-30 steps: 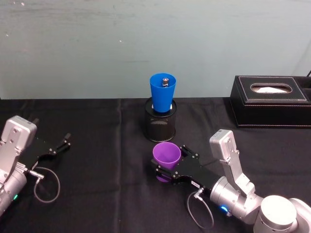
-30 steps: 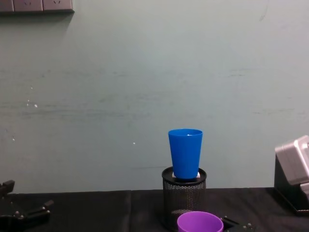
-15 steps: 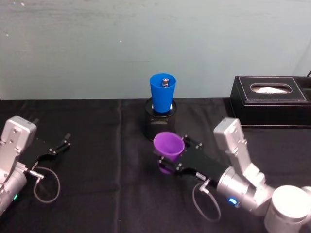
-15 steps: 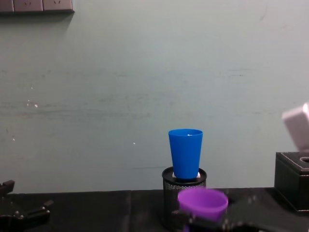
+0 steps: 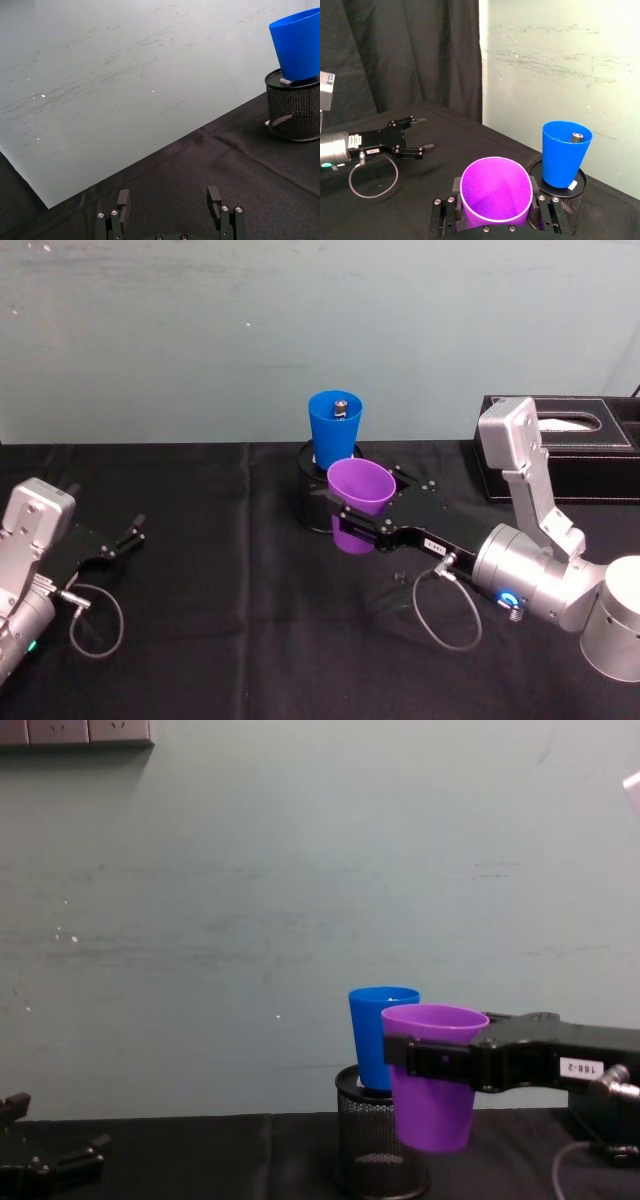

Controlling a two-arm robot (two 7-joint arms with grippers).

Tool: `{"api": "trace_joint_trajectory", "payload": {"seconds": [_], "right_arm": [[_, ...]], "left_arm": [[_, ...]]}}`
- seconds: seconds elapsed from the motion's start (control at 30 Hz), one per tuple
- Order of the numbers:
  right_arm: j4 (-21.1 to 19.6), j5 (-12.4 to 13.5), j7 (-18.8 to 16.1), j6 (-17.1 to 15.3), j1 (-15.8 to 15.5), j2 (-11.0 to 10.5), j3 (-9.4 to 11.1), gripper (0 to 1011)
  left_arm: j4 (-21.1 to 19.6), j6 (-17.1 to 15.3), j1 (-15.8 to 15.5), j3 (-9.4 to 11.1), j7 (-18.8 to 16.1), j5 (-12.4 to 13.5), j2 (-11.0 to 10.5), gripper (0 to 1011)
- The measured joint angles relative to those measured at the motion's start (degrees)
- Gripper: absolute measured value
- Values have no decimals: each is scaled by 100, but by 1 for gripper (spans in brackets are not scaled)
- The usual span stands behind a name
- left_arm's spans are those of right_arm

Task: Pick up one cup with a gripper and tap it against the other cup.

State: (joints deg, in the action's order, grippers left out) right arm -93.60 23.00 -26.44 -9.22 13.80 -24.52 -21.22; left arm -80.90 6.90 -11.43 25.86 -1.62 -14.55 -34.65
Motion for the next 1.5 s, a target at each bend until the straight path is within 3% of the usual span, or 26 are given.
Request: {"api": "trace_joint_trajectory", "payload": {"seconds": [0.33, 1.5], "right_arm": [[-127, 56, 94, -191, 99, -169, -133, 735], [-106, 58, 89, -189, 79, -131, -105, 735]], "left_arm": [[0, 0, 0, 0, 0, 0, 0, 1000], [0, 0, 0, 0, 0, 0, 0, 1000]]}}
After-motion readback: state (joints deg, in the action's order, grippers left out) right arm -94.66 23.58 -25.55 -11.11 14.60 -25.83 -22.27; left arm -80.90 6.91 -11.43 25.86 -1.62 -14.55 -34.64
